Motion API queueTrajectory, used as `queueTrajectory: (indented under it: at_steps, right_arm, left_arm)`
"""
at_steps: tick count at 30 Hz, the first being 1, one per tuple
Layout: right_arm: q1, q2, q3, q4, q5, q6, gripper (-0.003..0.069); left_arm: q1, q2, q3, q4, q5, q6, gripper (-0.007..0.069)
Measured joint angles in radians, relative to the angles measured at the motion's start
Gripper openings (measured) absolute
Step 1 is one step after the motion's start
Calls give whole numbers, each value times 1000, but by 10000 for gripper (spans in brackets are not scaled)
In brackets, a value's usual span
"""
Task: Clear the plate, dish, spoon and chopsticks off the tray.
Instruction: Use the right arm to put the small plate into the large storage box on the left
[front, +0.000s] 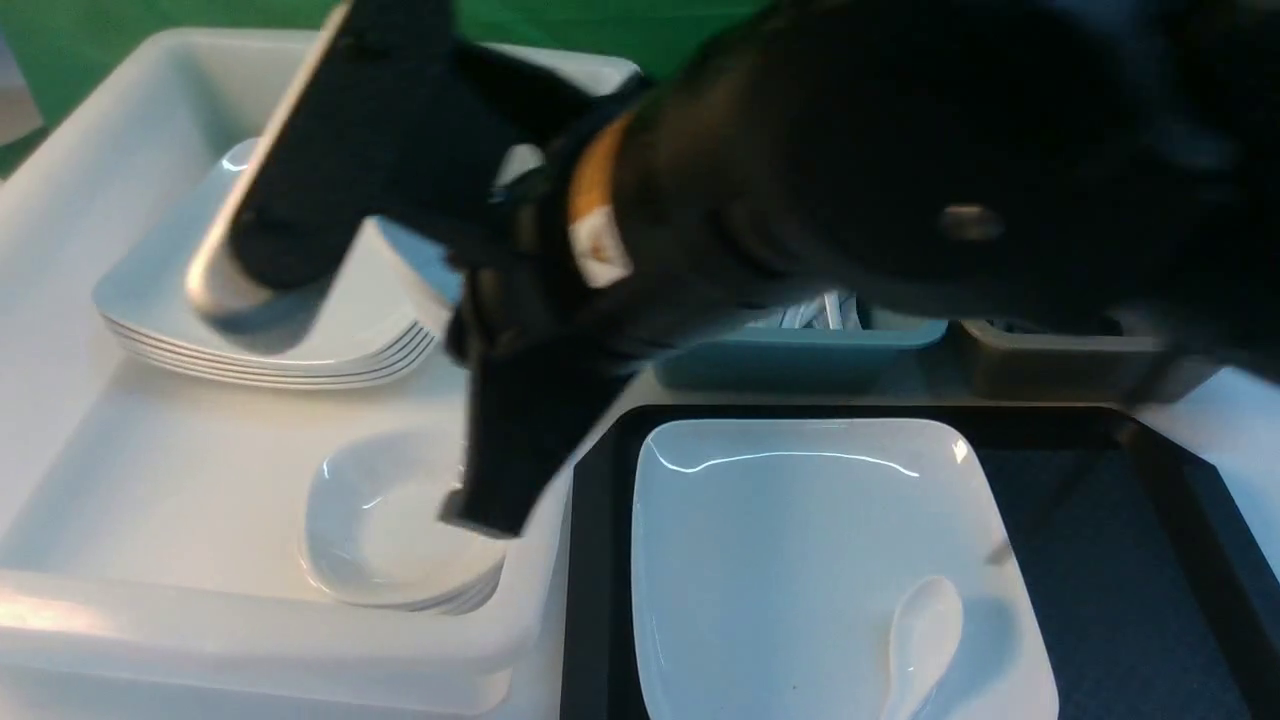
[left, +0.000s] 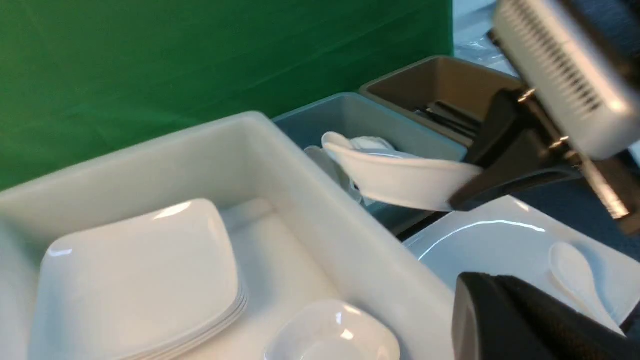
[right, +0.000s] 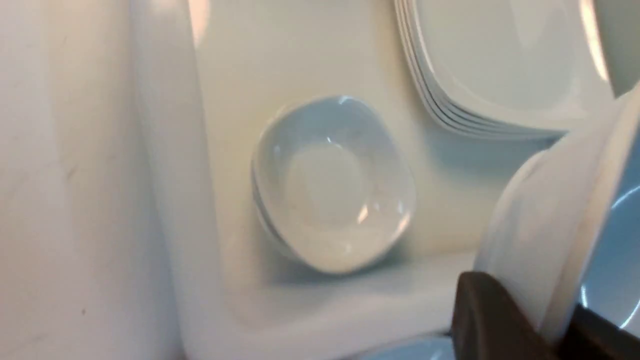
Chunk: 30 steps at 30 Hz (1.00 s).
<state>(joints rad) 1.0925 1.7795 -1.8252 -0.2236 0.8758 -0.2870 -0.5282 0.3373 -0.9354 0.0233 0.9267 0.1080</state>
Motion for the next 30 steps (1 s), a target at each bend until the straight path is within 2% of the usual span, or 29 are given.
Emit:
queueTrajectory:
  at_steps: [8,19,23,27,29,30]
  right_arm:
    - [8,285,-229,61,35,-111,56]
    - [-6,443,-255,62,45,-150,76]
    - [-13,450,-262,69,46,-147,165]
    - [-13,450,-263,65,62,-146,425]
    - [-13,447,-263,62,80,-144,473]
    - [-13,436,-263,57,104,-140,522]
  left_arm:
    - [0,-106,-2,46,86,-31,13]
    - [0,-114,-3,47,89,-33,13]
    - [0,-114,-3,47,89,-33,13]
    - [0,-114,-3,34,89,-33,13]
    - [0,-114,-3,26,89,-33,13]
    - [0,-114,-3,15,89,-33,13]
